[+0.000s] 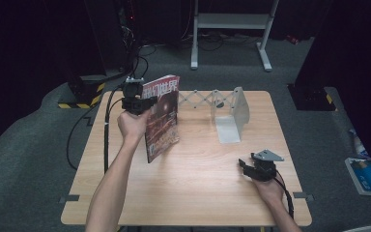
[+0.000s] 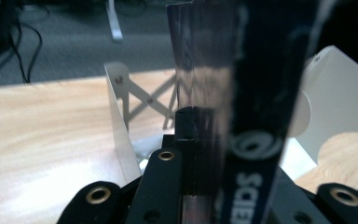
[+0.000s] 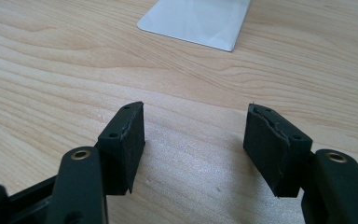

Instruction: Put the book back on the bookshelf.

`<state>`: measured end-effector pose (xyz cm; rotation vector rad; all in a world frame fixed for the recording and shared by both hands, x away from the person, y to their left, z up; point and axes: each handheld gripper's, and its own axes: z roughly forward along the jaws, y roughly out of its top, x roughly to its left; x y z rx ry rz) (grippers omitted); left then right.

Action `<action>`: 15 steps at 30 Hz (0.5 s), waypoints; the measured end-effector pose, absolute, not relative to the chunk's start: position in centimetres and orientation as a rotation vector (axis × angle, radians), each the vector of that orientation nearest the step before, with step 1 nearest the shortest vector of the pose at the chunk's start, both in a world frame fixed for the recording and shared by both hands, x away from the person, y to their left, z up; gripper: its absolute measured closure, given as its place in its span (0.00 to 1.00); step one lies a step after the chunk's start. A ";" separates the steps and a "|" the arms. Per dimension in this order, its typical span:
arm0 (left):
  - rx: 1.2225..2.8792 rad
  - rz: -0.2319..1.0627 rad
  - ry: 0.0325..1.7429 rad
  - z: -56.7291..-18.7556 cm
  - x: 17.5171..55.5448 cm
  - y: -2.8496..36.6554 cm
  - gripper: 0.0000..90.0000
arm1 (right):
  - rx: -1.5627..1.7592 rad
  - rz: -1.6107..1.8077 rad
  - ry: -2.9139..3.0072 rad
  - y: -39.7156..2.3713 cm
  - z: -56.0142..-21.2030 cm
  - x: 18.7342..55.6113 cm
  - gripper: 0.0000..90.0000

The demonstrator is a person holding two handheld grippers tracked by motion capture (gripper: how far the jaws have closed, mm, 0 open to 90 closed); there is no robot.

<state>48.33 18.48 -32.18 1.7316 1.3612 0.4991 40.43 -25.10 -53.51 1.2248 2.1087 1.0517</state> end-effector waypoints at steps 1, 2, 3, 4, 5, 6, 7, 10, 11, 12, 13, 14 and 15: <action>1.724 0.518 1.354 -32.1 48.2 18.5 0.93 | 1.225 1.052 2.108 -25.1 -53.5 40.4 0.43; 1.719 0.535 1.347 -32.0 48.2 18.6 0.93 | 1.223 1.052 2.108 -25.1 -53.5 40.4 0.43; 1.717 0.556 1.338 -32.0 48.1 18.6 0.93 | 1.223 1.052 2.108 -25.1 -53.5 40.4 0.43; 1.710 0.571 1.333 -32.0 48.1 18.6 0.93 | 1.227 1.053 2.108 -25.1 -53.5 40.4 0.43; 1.702 0.584 1.327 -32.0 48.1 18.6 0.93 | 1.228 1.053 2.108 -25.1 -53.5 40.4 0.43; 1.692 0.591 1.321 -32.1 48.1 18.6 0.93 | 1.228 1.053 2.108 -25.1 -53.5 40.4 0.43; 1.682 0.597 1.316 -32.2 48.1 18.6 0.93 | 1.228 1.053 2.108 -25.1 -53.5 40.4 0.43; 1.659 0.608 1.301 -32.4 48.2 18.4 0.93 | 1.226 1.052 2.108 -25.1 -53.5 40.4 0.43; 1.653 0.616 1.296 -32.6 48.3 18.2 0.93 | 1.226 1.052 2.108 -25.1 -53.5 40.4 0.43; 1.645 0.623 1.290 -32.7 48.4 18.1 0.93 | 1.225 1.053 2.108 -25.1 -53.5 40.4 0.43; 1.644 0.638 1.284 -32.8 48.4 18.0 0.93 | 1.225 1.053 2.108 -25.1 -53.5 40.4 0.43; 1.641 0.646 1.282 -32.9 48.5 17.8 0.93 | 1.226 1.053 2.108 -25.1 -53.5 40.4 0.43; 1.641 0.656 1.278 -33.0 48.6 17.7 0.93 | 1.226 1.053 2.108 -25.1 -53.5 40.4 0.43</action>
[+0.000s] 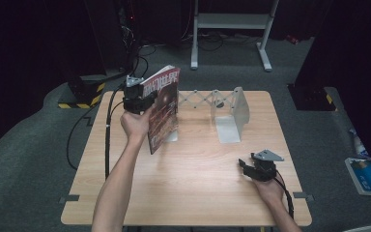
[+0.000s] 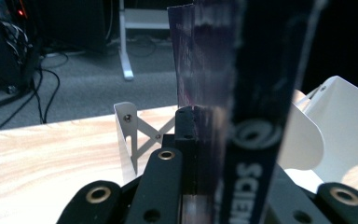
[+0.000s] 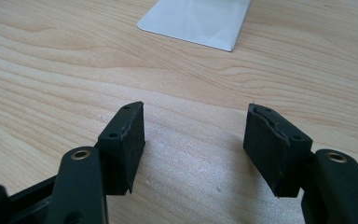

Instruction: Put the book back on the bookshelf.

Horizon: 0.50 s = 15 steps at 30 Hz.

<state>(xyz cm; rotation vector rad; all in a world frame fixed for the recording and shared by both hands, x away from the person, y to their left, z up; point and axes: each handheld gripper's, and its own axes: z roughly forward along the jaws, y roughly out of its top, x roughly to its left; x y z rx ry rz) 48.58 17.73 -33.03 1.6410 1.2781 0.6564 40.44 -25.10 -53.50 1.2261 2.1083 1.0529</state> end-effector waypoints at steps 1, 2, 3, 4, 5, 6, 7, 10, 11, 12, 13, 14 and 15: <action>1.639 0.666 1.275 -33.1 48.7 17.6 0.93 | 1.226 1.053 2.108 -25.1 -53.5 40.4 0.43; 1.639 0.679 1.271 -33.3 48.7 17.4 0.93 | 1.227 1.053 2.108 -25.1 -53.5 40.4 0.43; 1.639 0.687 1.265 -33.4 48.8 17.3 0.93 | 1.228 1.053 2.108 -25.1 -53.5 40.4 0.43; 1.633 0.691 1.262 -33.5 48.9 17.2 0.93 | 1.227 1.053 2.108 -25.1 -53.5 40.4 0.43; 1.629 0.694 1.260 -33.6 48.9 17.1 0.93 | 1.228 1.053 2.108 -25.1 -53.5 40.4 0.43; 1.628 0.697 1.254 -33.7 49.0 17.0 0.93 | 1.228 1.054 2.107 -25.1 -53.5 40.4 0.43; 1.623 0.696 1.255 -33.8 49.1 16.9 0.93 | 1.228 1.054 2.107 -25.1 -53.5 40.4 0.43; 1.618 0.703 1.254 -34.3 49.3 16.6 0.93 | 1.226 1.054 2.108 -25.1 -53.5 40.5 0.43; 1.621 0.706 1.249 -34.4 49.3 16.5 0.93 | 1.228 1.054 2.108 -25.1 -53.5 40.5 0.43; 1.623 0.712 1.246 -34.5 49.3 16.5 0.93 | 1.225 1.054 2.108 -25.1 -53.5 40.5 0.43; 1.622 0.711 1.240 -34.7 49.3 16.5 0.93 | 1.226 1.054 2.109 -25.1 -53.5 40.5 0.43; 1.628 0.712 1.241 -34.8 49.3 16.5 0.93 | 1.227 1.055 2.109 -25.1 -53.5 40.5 0.43; 1.629 0.707 1.240 -35.0 49.2 16.5 0.93 | 1.229 1.056 2.109 -25.1 -53.5 40.5 0.43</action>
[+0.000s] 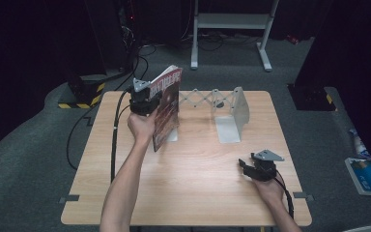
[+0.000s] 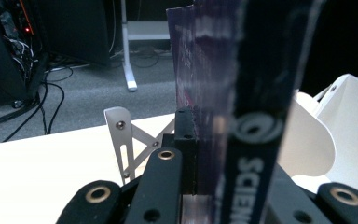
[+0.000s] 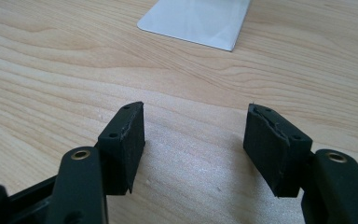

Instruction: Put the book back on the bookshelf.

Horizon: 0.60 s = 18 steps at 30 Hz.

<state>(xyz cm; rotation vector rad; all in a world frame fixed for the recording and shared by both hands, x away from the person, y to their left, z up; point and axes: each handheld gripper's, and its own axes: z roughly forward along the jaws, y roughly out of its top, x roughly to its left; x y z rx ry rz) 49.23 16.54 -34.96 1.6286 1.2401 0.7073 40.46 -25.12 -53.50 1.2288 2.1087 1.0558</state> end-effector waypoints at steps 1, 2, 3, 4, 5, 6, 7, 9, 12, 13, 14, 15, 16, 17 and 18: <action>1.634 0.702 1.241 -35.0 49.2 16.6 0.93 | 1.232 1.056 2.108 -25.1 -53.5 40.4 0.43; 1.635 0.700 1.243 -35.1 49.1 16.7 0.93 | 1.232 1.057 2.108 -25.1 -53.5 40.5 0.43; 1.640 0.700 1.241 -35.1 49.0 16.8 0.93 | 1.231 1.057 2.108 -25.1 -53.5 40.5 0.43; 1.647 0.694 1.243 -35.1 49.0 16.8 0.93 | 1.232 1.057 2.109 -25.1 -53.5 40.5 0.43; 1.653 0.689 1.245 -35.1 48.9 16.9 0.92 | 1.227 1.056 2.109 -25.1 -53.5 40.5 0.43; 1.667 0.685 1.247 -35.1 48.9 16.9 0.92 | 1.227 1.056 2.109 -25.1 -53.5 40.5 0.43; 1.682 0.686 1.252 -35.1 48.8 17.0 0.92 | 1.225 1.056 2.109 -25.1 -53.5 40.5 0.43; 1.699 0.680 1.257 -35.1 48.7 17.0 0.92 | 1.225 1.056 2.109 -25.1 -53.5 40.5 0.43; 1.727 0.670 1.266 -35.1 48.6 17.1 0.92 | 1.227 1.056 2.109 -25.1 -53.5 40.5 0.43; 1.736 0.669 1.268 -35.1 48.6 17.1 0.92 | 1.228 1.056 2.109 -25.1 -53.5 40.5 0.43; 1.742 0.665 1.271 -35.1 48.5 17.2 0.92 | 1.227 1.056 2.109 -25.1 -53.5 40.5 0.43; 1.749 0.659 1.276 -35.0 48.5 17.3 0.92 | 1.227 1.056 2.109 -25.1 -53.5 40.5 0.43; 1.754 0.651 1.281 -35.0 48.5 17.4 0.92 | 1.229 1.056 2.109 -25.1 -53.5 40.5 0.43; 1.760 0.645 1.287 -34.9 48.5 17.4 0.92 | 1.229 1.056 2.109 -25.1 -53.5 40.5 0.43; 1.764 0.636 1.295 -34.9 48.5 17.5 0.92 | 1.228 1.056 2.109 -25.1 -53.5 40.5 0.43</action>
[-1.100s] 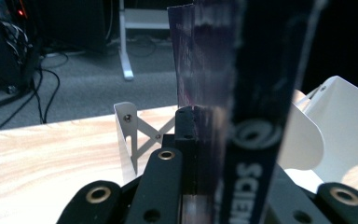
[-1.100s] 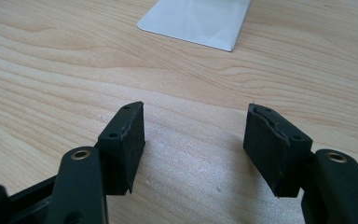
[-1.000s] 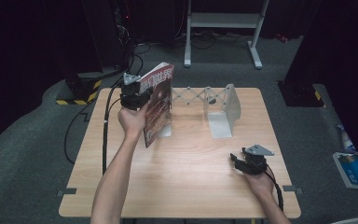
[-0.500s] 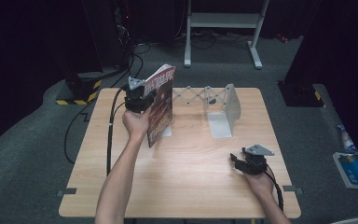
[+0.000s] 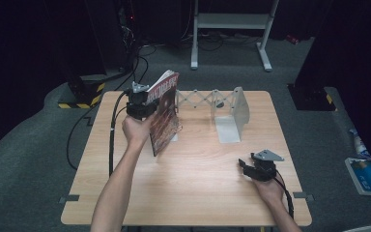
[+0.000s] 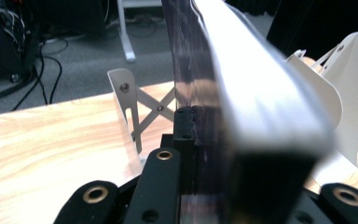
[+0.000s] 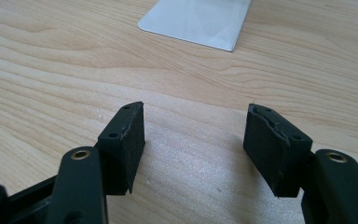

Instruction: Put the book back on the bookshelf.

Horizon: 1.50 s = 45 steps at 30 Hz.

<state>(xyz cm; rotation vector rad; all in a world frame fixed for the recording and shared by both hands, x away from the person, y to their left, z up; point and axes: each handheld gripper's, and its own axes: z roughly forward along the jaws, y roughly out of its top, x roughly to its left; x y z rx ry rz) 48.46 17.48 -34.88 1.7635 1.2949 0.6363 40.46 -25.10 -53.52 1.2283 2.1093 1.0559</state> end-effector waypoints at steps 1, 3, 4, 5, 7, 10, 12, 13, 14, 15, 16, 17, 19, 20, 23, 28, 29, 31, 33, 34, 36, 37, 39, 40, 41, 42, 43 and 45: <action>1.771 0.632 1.301 -34.8 48.4 17.5 0.92 | 1.228 1.057 2.108 -25.1 -53.5 40.5 0.43; 1.787 0.621 1.316 -34.7 48.4 17.7 0.91 | 1.227 1.056 2.108 -25.1 -53.5 40.5 0.43; 1.791 0.618 1.319 -34.6 48.3 17.7 0.91 | 1.227 1.056 2.108 -25.1 -53.5 40.5 0.43; 1.792 0.610 1.330 -34.6 48.3 17.8 0.91 | 1.227 1.056 2.108 -25.1 -53.5 40.5 0.43; 1.798 0.592 1.347 -34.5 48.3 18.0 0.91 | 1.226 1.056 2.108 -25.1 -53.5 40.5 0.43; 1.803 0.563 1.373 -34.5 48.4 18.2 0.91 | 1.226 1.056 2.108 -25.1 -53.5 40.5 0.43; 1.803 0.541 1.390 -34.4 48.3 18.3 0.92 | 1.226 1.056 2.108 -25.1 -53.5 40.5 0.43; 1.805 0.535 1.396 -34.4 48.3 18.4 0.91 | 1.225 1.056 2.108 -25.1 -53.5 40.5 0.43; 1.809 0.526 1.401 -34.3 48.3 18.5 0.92 | 1.224 1.055 2.110 -25.1 -53.5 40.5 0.43; 1.814 0.514 1.406 -34.3 48.3 18.5 0.92 | 1.224 1.055 2.110 -25.1 -53.5 40.5 0.43; 1.825 0.509 1.409 -34.2 48.3 18.6 0.92 | 1.224 1.055 2.110 -25.1 -53.5 40.5 0.43; 1.834 0.501 1.413 -34.1 48.3 18.6 0.92 | 1.224 1.054 2.110 -25.1 -53.5 40.5 0.43; 1.848 0.492 1.416 -34.0 48.3 18.6 0.92 | 1.225 1.056 2.110 -25.1 -53.5 40.5 0.43; 1.854 0.490 1.417 -33.9 48.3 18.6 0.92 | 1.225 1.056 2.109 -25.1 -53.5 40.5 0.43; 1.852 0.487 1.418 -33.8 48.2 18.6 0.93 | 1.225 1.055 2.110 -25.1 -53.5 40.5 0.43; 1.814 0.515 1.401 -33.7 47.8 18.6 0.93 | 1.225 1.056 2.109 -25.1 -53.5 40.5 0.43; 1.806 0.523 1.394 -33.6 47.7 18.6 0.93 | 1.225 1.056 2.110 -25.1 -53.5 40.5 0.43; 1.799 0.541 1.383 -33.5 47.6 18.6 0.93 | 1.226 1.056 2.110 -25.1 -53.5 40.5 0.43; 1.790 0.567 1.368 -33.4 47.4 18.6 0.93 | 1.224 1.057 2.110 -25.1 -53.5 40.5 0.43; 1.785 0.582 1.362 -33.4 47.3 18.5 0.93 | 1.224 1.057 2.110 -25.1 -53.5 40.5 0.43; 1.776 0.602 1.345 -33.4 47.3 18.4 0.93 | 1.229 1.057 2.109 -25.1 -53.5 40.5 0.43; 1.769 0.610 1.337 -33.5 47.3 18.3 0.93 | 1.227 1.056 2.109 -25.1 -53.5 40.5 0.43; 1.759 0.615 1.330 -33.7 47.3 18.2 0.93 | 1.227 1.057 2.109 -25.1 -53.5 40.5 0.43; 1.755 0.618 1.328 -33.8 47.3 18.1 0.93 | 1.228 1.056 2.109 -25.1 -53.5 40.5 0.43; 1.755 0.620 1.325 -33.9 47.4 17.9 0.93 | 1.228 1.056 2.109 -25.1 -53.5 40.5 0.43; 1.758 0.629 1.321 -34.0 47.4 17.8 0.93 | 1.228 1.056 2.108 -25.1 -53.5 40.5 0.43; 1.760 0.638 1.316 -34.1 47.4 17.6 0.93 | 1.228 1.056 2.108 -25.1 -53.5 40.5 0.43; 1.769 0.665 1.303 -34.3 47.5 17.2 0.93 | 1.229 1.056 2.108 -25.1 -53.5 40.4 0.43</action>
